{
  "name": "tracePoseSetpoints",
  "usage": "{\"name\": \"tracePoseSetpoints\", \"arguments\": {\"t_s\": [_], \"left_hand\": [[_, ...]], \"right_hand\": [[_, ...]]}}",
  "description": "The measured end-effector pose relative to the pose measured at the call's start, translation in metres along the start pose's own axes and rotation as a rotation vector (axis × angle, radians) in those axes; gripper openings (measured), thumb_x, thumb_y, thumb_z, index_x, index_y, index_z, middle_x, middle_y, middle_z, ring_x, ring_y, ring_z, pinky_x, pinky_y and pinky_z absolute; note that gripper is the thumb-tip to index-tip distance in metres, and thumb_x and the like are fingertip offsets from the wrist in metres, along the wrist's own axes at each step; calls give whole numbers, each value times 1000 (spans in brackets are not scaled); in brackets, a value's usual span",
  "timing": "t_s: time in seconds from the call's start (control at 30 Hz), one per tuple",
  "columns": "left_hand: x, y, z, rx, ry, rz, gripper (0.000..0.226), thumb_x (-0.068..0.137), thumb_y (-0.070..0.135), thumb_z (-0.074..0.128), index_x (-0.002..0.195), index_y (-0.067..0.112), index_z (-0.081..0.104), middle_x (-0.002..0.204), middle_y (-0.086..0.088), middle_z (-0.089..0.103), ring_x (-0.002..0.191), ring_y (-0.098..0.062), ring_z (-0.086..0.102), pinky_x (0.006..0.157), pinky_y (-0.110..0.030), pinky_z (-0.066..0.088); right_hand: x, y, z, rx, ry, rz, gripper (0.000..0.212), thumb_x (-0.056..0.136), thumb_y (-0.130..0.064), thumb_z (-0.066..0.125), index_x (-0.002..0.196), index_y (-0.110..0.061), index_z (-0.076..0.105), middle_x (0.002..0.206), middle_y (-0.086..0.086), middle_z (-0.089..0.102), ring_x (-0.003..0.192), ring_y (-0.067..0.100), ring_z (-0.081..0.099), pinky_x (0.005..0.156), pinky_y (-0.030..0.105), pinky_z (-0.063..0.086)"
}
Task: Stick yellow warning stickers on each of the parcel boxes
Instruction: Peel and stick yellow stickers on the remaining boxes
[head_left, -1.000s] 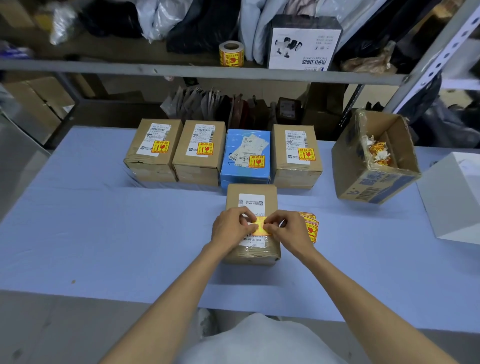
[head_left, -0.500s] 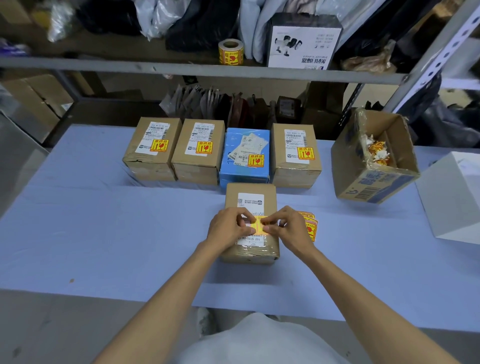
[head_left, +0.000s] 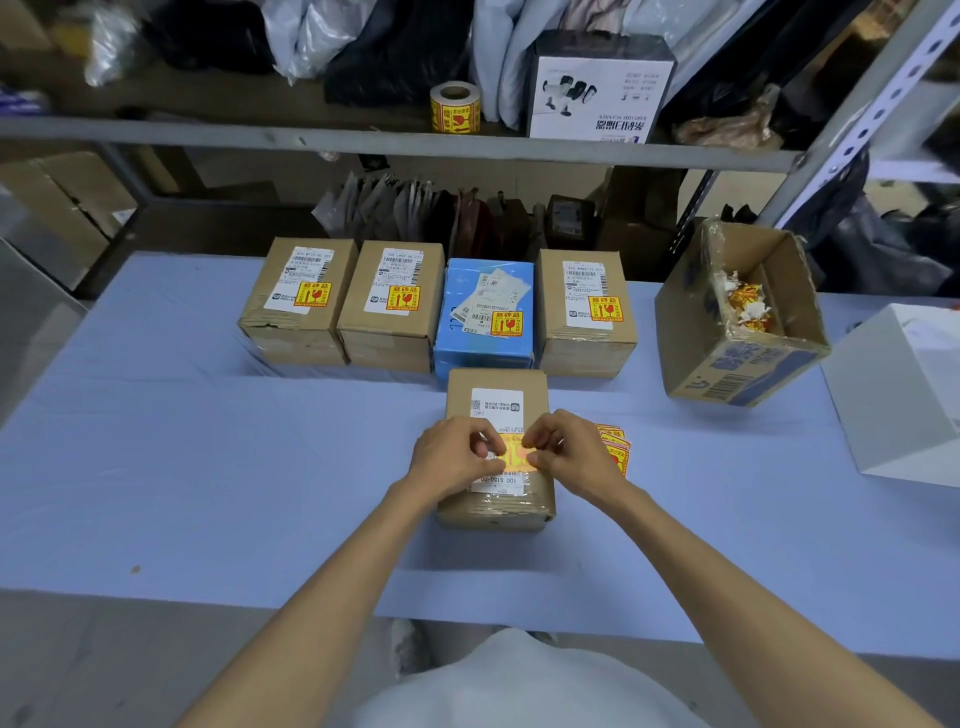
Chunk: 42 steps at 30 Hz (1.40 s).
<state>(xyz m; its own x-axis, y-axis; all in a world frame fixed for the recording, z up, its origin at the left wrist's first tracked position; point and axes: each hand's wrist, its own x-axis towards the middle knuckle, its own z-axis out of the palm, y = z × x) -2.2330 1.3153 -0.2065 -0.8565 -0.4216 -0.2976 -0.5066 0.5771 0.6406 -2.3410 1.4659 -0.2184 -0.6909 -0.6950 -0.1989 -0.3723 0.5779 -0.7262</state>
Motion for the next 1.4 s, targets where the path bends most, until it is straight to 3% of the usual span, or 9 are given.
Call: {"name": "tracePoseSetpoints", "arguments": {"t_s": [0.2,0.37,0.53,0.73,0.87,1.0,1.1,1.2,1.4], "left_hand": [[0,6,6,29,14,-8,35,58,49,83,80,28,65,69,10,63,66,-6,57,58,-25,41],[7,3,-5,-50,-86,-30,22,68,29,82,85,27,69,71,9,64,73,-8,61,69,-28,47],[6,2,-1,-52,19,-21,17,76,27,77,88,30,65,71,9,66,78,-9,63,69,-27,48],[8,-5,-6,-114,139,-60,15,81,10,60,86,22,65,70,11,53,76,-12,55,64,-23,39],[17,13,-18,-454,108,-100,20,90,4,43,105,18,43,111,-5,46,101,-18,50,81,-26,47],[24,36,-30,-501,48,-55,21,97,1,40,108,15,28,114,-7,40,89,-11,48,62,-13,45],[27,46,-36,-688,150,-10,27,91,6,60,107,13,39,100,-1,55,89,-16,58,75,-25,50],[28,53,-44,-850,230,52,13,81,-2,70,88,4,61,80,-4,67,78,-21,68,69,-24,58],[27,58,-51,-871,182,57,13,93,9,58,92,4,69,76,-14,71,66,-20,72,61,-24,58]], "right_hand": [[-1,-5,6,11,21,26,26,68,-17,85,87,-12,68,82,-3,60,71,9,54,62,20,46],[-1,1,-5,108,-27,56,18,74,-5,78,86,-15,70,82,-1,65,75,12,59,62,16,46],[-1,-5,2,117,73,76,7,80,-12,75,86,-10,72,76,-5,65,67,4,55,56,8,42],[0,-4,-1,148,117,194,24,80,5,56,76,-13,71,76,0,69,77,14,65,68,26,55],[2,-17,-6,217,180,157,13,82,-2,63,85,-11,71,79,-1,68,72,7,62,58,14,47],[11,-52,-13,341,260,15,19,81,-1,63,97,-10,69,84,6,68,73,10,61,62,16,54],[19,-76,-20,351,336,-97,20,83,-4,67,102,-10,68,86,2,68,79,9,64,69,19,55],[22,-86,-28,309,370,-171,15,83,-14,71,98,-11,72,85,-1,71,77,6,65,69,14,52],[14,-80,-35,185,387,-309,22,81,-3,71,101,-9,73,84,4,68,74,5,61,69,11,49]]}}
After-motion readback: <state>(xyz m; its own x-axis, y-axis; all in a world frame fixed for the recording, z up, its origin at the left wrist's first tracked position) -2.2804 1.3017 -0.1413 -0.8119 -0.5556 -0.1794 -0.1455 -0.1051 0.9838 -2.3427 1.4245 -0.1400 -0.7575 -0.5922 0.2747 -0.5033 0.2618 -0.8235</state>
